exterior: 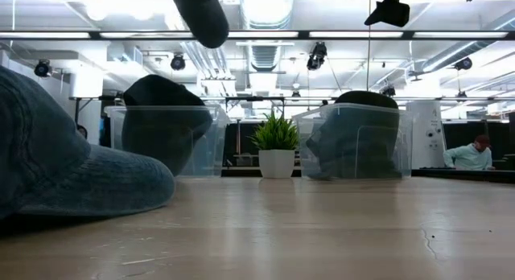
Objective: Pick & Place hat
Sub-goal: Put the top blue cap into the left transparent bin
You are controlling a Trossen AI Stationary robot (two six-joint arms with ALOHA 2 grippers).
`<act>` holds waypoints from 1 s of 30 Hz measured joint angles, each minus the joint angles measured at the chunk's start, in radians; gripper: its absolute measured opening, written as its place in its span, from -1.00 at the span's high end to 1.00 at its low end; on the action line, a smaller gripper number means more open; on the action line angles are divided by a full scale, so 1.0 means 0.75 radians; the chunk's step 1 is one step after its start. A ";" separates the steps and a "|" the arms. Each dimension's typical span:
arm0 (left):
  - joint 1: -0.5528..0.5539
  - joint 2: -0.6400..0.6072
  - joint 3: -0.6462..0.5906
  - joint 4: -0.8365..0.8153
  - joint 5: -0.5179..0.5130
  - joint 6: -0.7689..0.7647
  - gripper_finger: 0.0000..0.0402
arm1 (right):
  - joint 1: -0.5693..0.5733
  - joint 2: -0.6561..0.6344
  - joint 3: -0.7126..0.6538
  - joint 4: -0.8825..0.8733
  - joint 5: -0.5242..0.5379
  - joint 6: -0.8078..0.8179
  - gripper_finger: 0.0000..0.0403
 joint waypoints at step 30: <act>0.849 0.079 0.054 0.220 -0.153 0.079 1.00 | 0.000 0.000 0.000 0.002 0.000 0.001 -0.42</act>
